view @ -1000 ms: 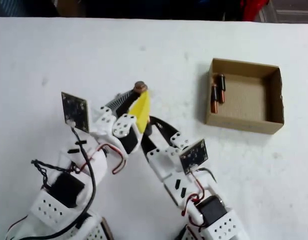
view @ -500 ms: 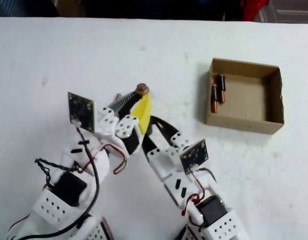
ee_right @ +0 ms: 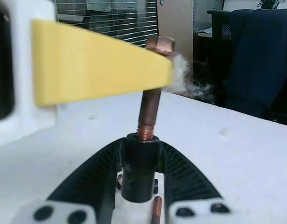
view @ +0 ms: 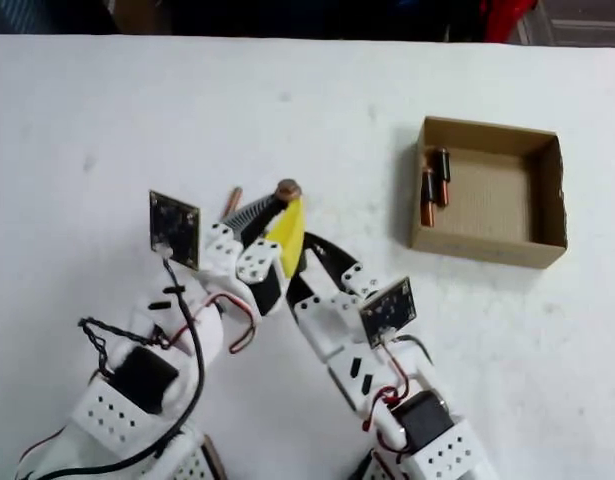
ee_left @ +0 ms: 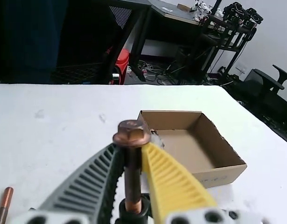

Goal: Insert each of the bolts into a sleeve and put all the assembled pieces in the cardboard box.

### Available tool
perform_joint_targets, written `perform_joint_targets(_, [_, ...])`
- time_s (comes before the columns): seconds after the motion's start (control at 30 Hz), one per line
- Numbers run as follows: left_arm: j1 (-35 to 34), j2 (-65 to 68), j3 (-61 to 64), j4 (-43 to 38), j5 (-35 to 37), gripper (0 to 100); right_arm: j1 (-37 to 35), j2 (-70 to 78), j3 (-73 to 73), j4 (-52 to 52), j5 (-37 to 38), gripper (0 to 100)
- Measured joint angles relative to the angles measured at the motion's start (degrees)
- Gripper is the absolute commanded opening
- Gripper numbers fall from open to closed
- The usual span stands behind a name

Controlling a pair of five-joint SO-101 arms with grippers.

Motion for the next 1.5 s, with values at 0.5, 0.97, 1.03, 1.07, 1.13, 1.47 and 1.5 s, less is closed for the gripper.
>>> perform_joint_targets(0.5, [0.7, 0.0, 0.1, 2.7, 0.0, 2, 1.8, 0.0, 0.0, 0.0, 0.0, 1.7])
perform_joint_targets(0.97, [2.5, 0.1, 1.3, 2.7, 0.0, 2, 4.3, -0.1, 0.0, -0.5, 0.0, 1.7])
perform_joint_targets(1.03, [3.5, 0.1, 2.1, 2.8, 0.0, 2, 4.9, -0.1, 0.0, -0.6, 0.0, 1.7])
perform_joint_targets(1.07, [3.7, 0.1, 2.2, 2.8, -0.1, 2, 4.9, -0.1, 0.0, -0.6, 0.0, 1.7])
perform_joint_targets(1.13, [3.8, 0.1, 2.2, 2.8, -0.2, 2, 5.0, -0.1, 0.0, -0.6, 0.0, 1.7])
perform_joint_targets(1.47, [3.8, 0.1, 2.2, 2.8, -0.3, 3, 5.0, -0.1, 0.0, -0.6, 0.0, 1.7])
perform_joint_targets(1.5, [3.8, 0.1, 2.2, 2.8, -0.3, 4, 5.0, -0.1, 0.0, -0.6, 0.0, 1.7])
